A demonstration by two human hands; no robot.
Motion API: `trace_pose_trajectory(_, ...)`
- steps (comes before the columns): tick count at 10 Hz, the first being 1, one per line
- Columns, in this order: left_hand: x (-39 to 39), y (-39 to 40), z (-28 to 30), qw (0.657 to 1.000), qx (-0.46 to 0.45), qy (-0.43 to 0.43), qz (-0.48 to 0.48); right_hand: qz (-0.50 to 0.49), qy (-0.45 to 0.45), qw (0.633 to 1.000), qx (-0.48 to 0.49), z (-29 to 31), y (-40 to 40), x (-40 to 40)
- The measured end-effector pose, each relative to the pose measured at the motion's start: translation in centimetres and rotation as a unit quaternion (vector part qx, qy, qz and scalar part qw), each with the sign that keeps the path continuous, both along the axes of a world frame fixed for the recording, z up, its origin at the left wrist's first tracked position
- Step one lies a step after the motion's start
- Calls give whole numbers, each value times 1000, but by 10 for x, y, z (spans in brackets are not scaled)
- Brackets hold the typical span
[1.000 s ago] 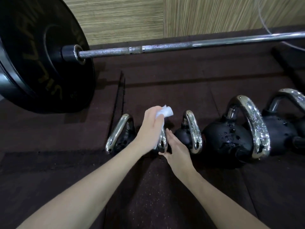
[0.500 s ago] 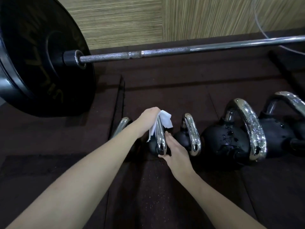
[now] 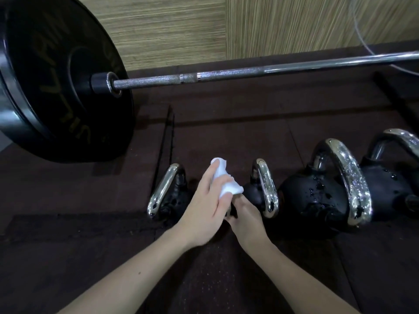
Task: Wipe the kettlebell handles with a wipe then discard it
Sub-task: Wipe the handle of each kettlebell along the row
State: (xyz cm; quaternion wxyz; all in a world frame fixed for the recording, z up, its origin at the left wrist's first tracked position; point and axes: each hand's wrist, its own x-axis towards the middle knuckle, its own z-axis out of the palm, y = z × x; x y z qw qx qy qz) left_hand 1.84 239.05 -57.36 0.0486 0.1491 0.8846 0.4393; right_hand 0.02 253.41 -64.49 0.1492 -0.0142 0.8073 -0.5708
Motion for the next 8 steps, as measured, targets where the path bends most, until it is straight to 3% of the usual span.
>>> trace_pose_trajectory(1, -44, 4, -5, 998, 28, 0, 56, 2, 74, 995, 60, -8, -2, 1)
trace_pose_trajectory(2, -87, 7, 21, 973, 66, -171, 139, 3, 94, 990, 108, -11, -4, 0)
trace_pose_trajectory(3, -111, -4, 10, 923, 128, -303, 199, 2, 83, 993, 87, -14, -3, 1)
trace_pose_trajectory(4, -103, 0, 10, 875, 224, -355, 242, -15, 76, 992, 100, -18, -3, -2)
trace_pose_trajectory(5, -85, 16, 25, 925, 172, -270, 205, -22, -15, 999, -27, -7, -4, -3)
trace_pose_trajectory(6, -57, 10, 20, 997, 9, -48, 58, 15, 39, 999, 9, -7, 2, 0)
trace_pose_trajectory(7, -23, -5, 0, 987, -129, 91, -41, 42, 171, 983, 54, -3, 7, 8)
trace_pose_trajectory(8, 5, -13, -9, 959, -221, 153, -87, -3, 104, 993, -62, -1, 7, 14)
